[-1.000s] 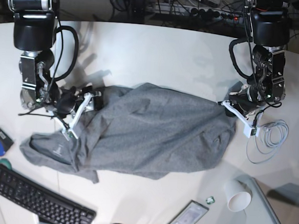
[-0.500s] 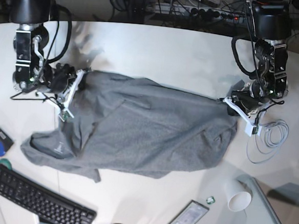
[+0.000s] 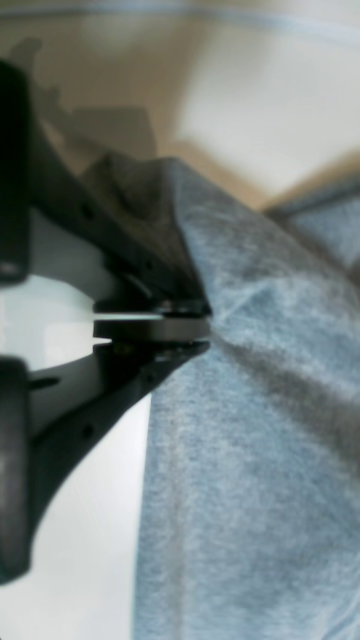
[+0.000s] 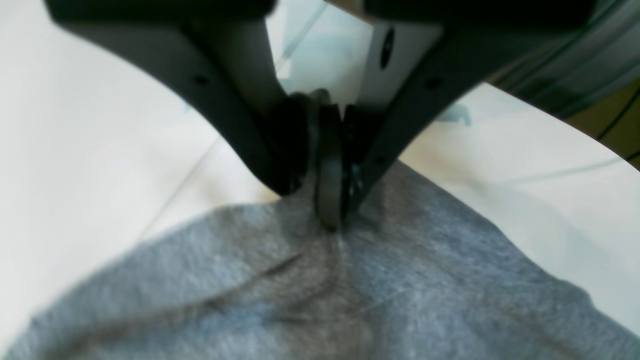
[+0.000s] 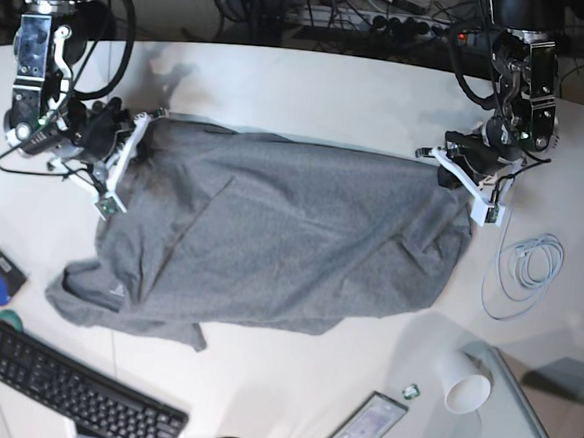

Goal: Layout the t-shirt on the table in an organized manner, then fold the t-shirt properly
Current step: 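Regrasp the shirt's edge with both grippers and pull it apart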

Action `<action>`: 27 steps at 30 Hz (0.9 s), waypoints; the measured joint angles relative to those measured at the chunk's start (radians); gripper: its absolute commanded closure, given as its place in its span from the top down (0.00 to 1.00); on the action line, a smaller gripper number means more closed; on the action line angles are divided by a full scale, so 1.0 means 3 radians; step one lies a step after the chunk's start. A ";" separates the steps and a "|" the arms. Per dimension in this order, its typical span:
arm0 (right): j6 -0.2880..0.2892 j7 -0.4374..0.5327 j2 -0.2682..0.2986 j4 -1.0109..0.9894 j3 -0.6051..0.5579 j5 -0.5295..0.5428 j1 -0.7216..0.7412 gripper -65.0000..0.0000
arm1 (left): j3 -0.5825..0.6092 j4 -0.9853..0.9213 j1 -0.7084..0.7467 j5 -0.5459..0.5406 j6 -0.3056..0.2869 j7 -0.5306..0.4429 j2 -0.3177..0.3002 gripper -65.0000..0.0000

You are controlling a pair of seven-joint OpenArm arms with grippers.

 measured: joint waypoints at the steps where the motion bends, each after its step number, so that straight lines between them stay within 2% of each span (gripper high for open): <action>1: -0.0001 -0.0008 0.0001 0.0000 0.0067 0.0001 -0.0033 0.00 | 0.0006 0.0000 0.0008 -0.0001 0.0000 -0.0001 0.0004 0.00; 9: 0.0000 0.0000 0.0022 0.0000 0.0354 -0.0013 -0.0037 0.00 | 0.0392 0.0010 0.0006 -0.0011 0.0001 -0.0015 -0.0027 0.00; 15: 0.0000 -0.0009 0.0011 -0.0010 0.0354 -0.0015 -0.0038 0.00 | 0.0409 0.0013 -0.0001 -0.0011 0.0001 -0.0013 -0.0028 0.00; 16: 0.0000 -0.0010 0.0013 -0.0013 0.0354 -0.0015 -0.0039 0.00 | 0.0404 0.0013 0.0000 -0.0011 0.0001 -0.0013 -0.0028 0.04; 18: 0.0000 -0.0010 0.0011 -0.0013 0.0354 -0.0017 -0.0039 0.00 | 0.0392 0.0019 0.0009 -0.0013 0.0001 -0.0011 -0.0032 0.26; 22: -0.0001 -0.0009 0.0011 -0.0013 0.0355 -0.0017 -0.0041 0.00 | 0.0378 0.0289 0.0161 -0.0006 0.0037 0.0024 -0.0122 0.64; 25: -0.0001 -0.0009 0.0010 -0.0013 0.0354 -0.0024 -0.0038 0.00 | 0.0378 0.0619 0.0295 -0.0017 0.0008 0.0023 -0.0149 0.81; 27: -0.0001 -0.0008 0.0014 -0.0013 0.0355 -0.0019 -0.0050 0.00 | 0.0381 0.0825 0.0375 -0.0022 0.0004 0.0009 -0.0173 0.83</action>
